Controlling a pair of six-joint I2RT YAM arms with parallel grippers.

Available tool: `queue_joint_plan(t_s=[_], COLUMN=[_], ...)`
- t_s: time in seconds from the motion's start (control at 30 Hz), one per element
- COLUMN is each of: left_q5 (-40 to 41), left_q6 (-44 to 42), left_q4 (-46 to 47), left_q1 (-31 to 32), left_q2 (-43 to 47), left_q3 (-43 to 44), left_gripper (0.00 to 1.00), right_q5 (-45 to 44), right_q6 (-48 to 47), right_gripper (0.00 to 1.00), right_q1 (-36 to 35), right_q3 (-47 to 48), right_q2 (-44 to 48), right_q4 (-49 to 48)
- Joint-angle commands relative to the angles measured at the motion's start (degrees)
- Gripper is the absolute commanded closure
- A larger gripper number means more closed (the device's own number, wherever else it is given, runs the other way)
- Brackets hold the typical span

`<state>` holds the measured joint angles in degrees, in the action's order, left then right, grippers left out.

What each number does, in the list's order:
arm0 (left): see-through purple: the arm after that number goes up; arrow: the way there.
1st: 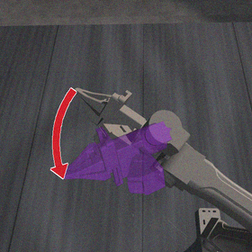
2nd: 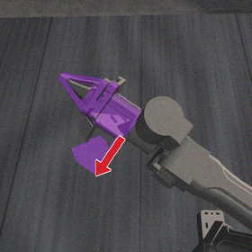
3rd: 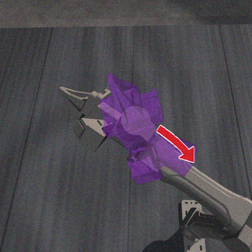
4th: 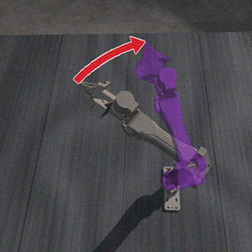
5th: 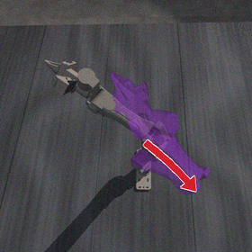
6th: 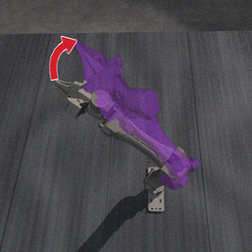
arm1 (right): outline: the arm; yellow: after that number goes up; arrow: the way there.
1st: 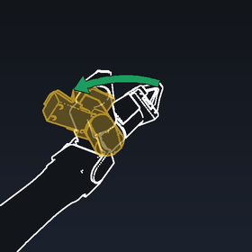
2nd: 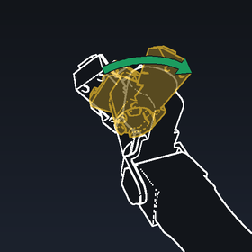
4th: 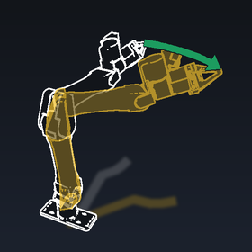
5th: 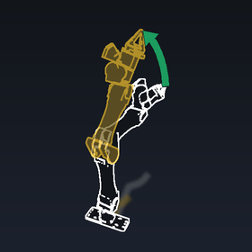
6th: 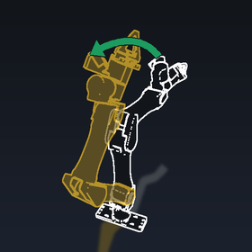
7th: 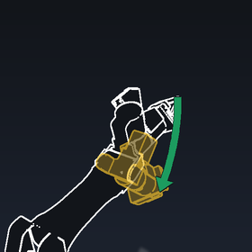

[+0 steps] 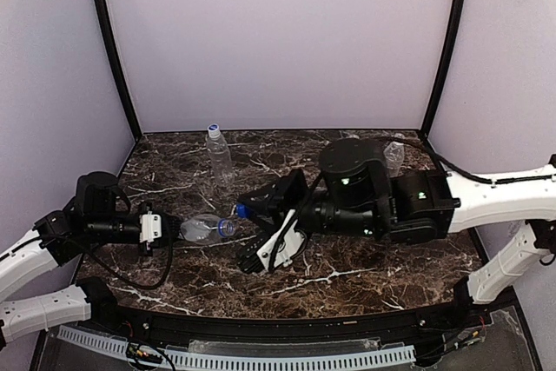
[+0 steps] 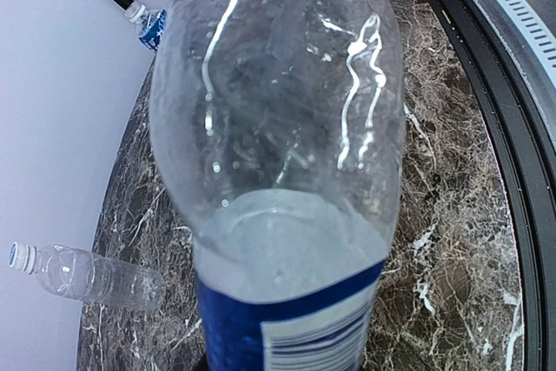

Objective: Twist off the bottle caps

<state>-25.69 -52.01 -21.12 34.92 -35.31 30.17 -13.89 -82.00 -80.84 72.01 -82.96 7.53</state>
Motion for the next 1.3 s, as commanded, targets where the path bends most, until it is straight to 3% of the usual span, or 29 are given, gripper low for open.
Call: queue_joint_plan(t_s=[0.0,0.07,0.13,0.27,0.37,0.47,0.6,0.83,1.27], left_q5=[0.2,0.3,1.5,4.2,5.1,4.7,3.2,1.8,1.0], left_q6=[0.7,2.3,6.2,18.3,26.6,30.9,33.8,34.8,35.2], left_q4=[-0.4,1.7,5.4,13.7,16.1,17.0,17.6,17.0,17.4], left_q1=[-0.2,-0.2,-0.3,-1.7,-4.2,-7.1,-9.4,-10.8,-11.2], left_q2=[1.0,1.2,1.4,2.0,2.6,4.0,5.9,7.9,8.3], left_q3=[-0.9,-1.2,-1.6,-2.3,-1.7,-1.6,-2.8,-3.7,-4.3], left_gripper=[0.76,0.76,0.76,0.75,0.74,0.73,0.71,0.71,0.70], right_q5=[1.8,1.4,0.8,8.7,13.4,18.4,23.4,24.0,21.2], right_q6=[12.5,19.4,37.9,77.2,90.5,95.6,98.1,97.8,98.7], right_gripper=[1.00,1.00,1.00,1.00,1.00,1.00,1.00,1.00,1.00], right_q1=[1.2,2.1,6.2,21.2,25.4,26.3,28.5,30.5,31.6], right_q3=[-1.3,-1.7,2.0,19.1,28.6,31.2,27.8,23.3,20.5], right_q2=[9.0,10.4,8.9,-3.0,-14.1,-21.2,-25.6,-34.7,-39.4], right_q4=[-1.0,-0.9,1.4,27.0,43.9,51.6,51.8,50.0,45.4])
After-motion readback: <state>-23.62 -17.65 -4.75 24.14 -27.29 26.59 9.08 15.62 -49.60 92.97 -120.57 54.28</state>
